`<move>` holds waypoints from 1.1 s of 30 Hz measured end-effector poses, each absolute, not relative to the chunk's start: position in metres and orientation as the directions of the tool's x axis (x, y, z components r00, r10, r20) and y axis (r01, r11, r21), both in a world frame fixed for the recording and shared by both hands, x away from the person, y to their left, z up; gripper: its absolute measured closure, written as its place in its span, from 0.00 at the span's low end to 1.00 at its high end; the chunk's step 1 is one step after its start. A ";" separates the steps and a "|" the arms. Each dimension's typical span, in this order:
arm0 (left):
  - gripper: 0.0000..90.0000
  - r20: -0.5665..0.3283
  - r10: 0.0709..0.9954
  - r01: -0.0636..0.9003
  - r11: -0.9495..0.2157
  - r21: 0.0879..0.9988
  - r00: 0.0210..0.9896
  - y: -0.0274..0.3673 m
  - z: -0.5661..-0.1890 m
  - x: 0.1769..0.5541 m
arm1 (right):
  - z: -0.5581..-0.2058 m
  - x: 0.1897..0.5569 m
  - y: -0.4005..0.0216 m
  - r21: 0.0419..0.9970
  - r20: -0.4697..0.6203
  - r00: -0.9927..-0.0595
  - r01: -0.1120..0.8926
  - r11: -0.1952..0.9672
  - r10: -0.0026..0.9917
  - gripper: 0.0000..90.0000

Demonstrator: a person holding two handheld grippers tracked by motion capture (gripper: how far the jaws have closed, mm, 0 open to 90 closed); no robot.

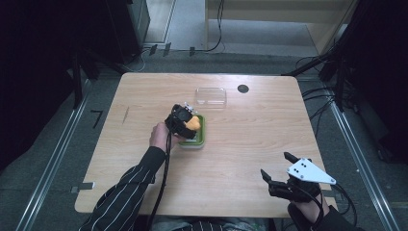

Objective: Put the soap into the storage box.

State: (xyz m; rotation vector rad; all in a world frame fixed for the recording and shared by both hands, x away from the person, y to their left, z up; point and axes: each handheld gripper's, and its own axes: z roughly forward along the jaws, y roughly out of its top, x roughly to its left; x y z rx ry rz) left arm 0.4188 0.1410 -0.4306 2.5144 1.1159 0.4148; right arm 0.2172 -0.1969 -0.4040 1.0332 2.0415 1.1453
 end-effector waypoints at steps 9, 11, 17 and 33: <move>0.44 0.111 0.759 0.667 -0.624 0.408 0.642 0.139 -0.433 0.420 | -0.404 0.217 -0.197 0.878 -0.105 -0.533 0.347 0.330 0.840 0.15; 0.44 0.112 0.763 0.675 -0.622 0.396 0.637 0.139 -0.434 0.420 | -0.404 0.217 -0.197 0.878 -0.105 -0.534 0.347 0.331 0.839 0.15; 0.44 0.121 0.763 0.679 -0.627 0.383 0.635 0.137 -0.436 0.420 | -0.404 0.217 -0.197 0.878 -0.107 -0.535 0.346 0.332 0.838 0.15; 0.44 0.159 0.737 0.663 -0.665 0.343 0.657 0.134 -0.443 0.423 | -0.404 0.217 -0.197 0.878 -0.105 -0.534 0.345 0.330 0.839 0.15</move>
